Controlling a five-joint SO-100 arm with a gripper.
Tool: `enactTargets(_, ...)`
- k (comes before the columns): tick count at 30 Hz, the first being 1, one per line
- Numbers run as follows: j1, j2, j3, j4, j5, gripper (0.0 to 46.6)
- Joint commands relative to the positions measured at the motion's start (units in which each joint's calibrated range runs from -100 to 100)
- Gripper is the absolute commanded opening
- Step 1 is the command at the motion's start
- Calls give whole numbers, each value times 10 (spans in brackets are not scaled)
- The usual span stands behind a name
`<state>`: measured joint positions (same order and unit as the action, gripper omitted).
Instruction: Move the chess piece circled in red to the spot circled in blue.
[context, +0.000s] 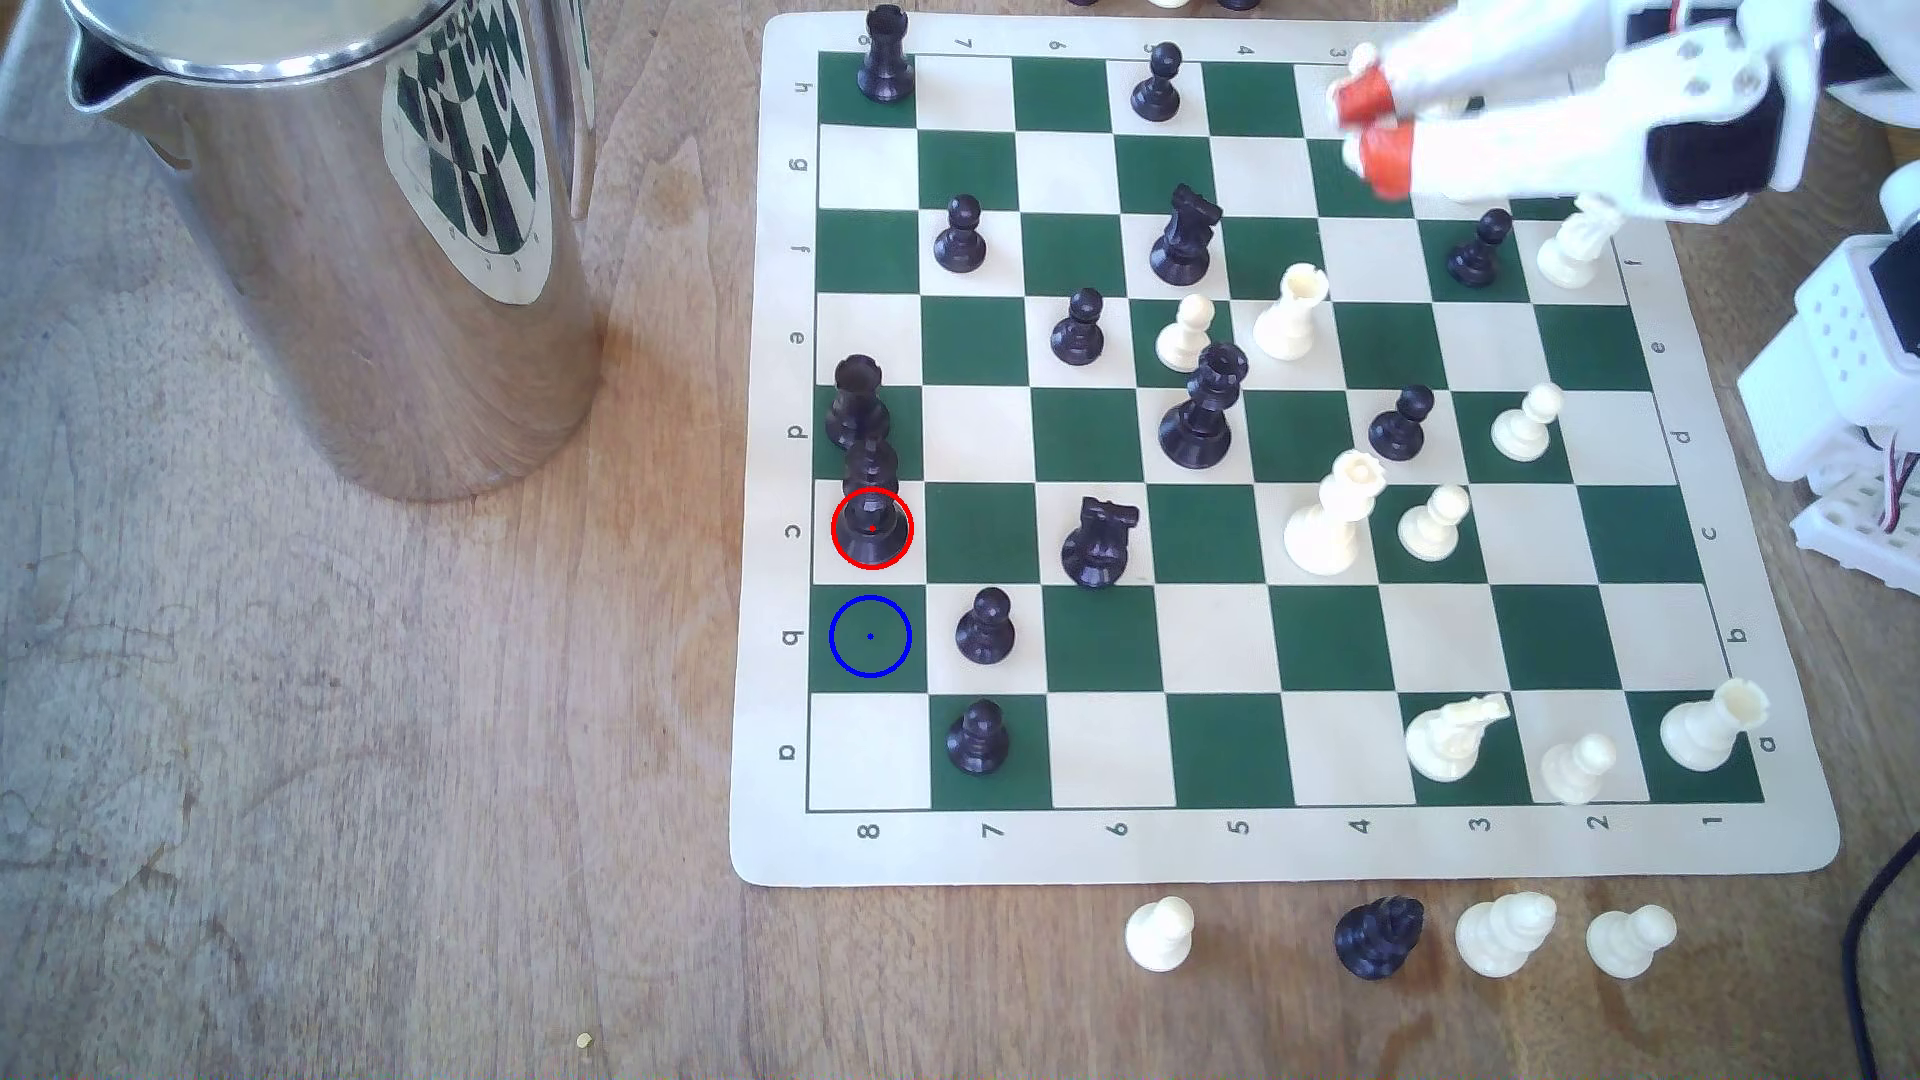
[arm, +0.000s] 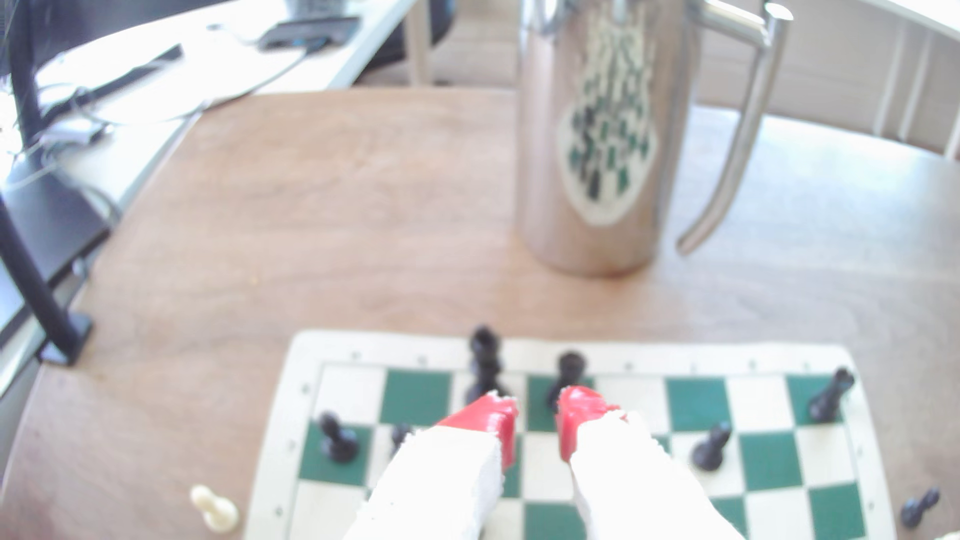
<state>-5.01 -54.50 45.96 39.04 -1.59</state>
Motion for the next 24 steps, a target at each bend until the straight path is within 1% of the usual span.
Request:
enactTargets(1,-18,85,-139,46,-12,71)
enactTargets(3,-21,119,-167,47,-26,108)
enactTargets(6,-25,183,-214,45,-34,127)
enactTargets(14,-25,331,-291,35,-39,125)
enactTargets(24,-13,471,-356,-12,-38,127)
